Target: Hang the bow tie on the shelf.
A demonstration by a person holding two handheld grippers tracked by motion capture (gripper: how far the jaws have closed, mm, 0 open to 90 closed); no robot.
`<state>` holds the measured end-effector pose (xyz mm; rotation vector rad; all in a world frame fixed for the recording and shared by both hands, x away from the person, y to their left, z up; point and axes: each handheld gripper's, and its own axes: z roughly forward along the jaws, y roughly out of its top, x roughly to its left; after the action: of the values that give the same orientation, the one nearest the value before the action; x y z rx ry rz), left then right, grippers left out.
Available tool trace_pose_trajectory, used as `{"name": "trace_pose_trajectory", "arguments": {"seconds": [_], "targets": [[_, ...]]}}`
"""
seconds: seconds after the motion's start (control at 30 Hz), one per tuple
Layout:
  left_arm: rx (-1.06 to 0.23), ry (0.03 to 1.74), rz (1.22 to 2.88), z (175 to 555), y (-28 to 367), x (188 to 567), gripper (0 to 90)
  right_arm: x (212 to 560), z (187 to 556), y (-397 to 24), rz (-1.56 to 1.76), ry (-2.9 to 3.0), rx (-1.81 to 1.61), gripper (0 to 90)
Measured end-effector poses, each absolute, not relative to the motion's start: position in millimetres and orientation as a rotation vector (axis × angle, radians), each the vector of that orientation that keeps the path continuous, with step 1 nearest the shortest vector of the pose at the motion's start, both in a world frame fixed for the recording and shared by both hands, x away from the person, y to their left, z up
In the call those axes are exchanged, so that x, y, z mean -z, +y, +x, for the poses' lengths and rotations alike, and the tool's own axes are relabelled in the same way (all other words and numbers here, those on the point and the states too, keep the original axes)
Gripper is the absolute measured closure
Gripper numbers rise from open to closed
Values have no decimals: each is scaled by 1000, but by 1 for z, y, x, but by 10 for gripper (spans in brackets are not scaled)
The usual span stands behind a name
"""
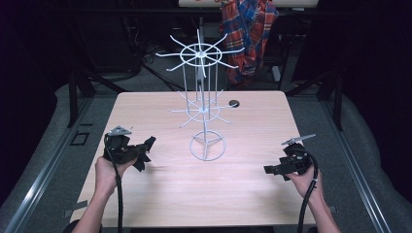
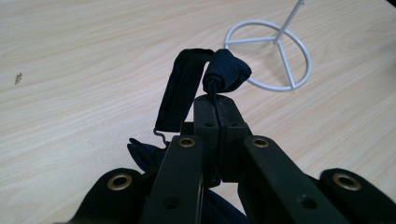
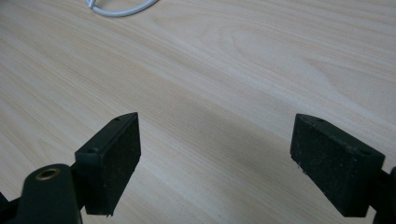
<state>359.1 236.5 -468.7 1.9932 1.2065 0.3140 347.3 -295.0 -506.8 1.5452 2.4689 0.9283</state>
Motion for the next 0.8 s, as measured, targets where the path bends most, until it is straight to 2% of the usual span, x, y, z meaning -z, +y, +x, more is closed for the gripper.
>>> {"name": "trace_pose_trajectory", "arguments": {"seconds": [0.8], "targets": [[-386,1154,1903,376,219,446,891,508,346,-298,1579,2464,-950,156]]}}
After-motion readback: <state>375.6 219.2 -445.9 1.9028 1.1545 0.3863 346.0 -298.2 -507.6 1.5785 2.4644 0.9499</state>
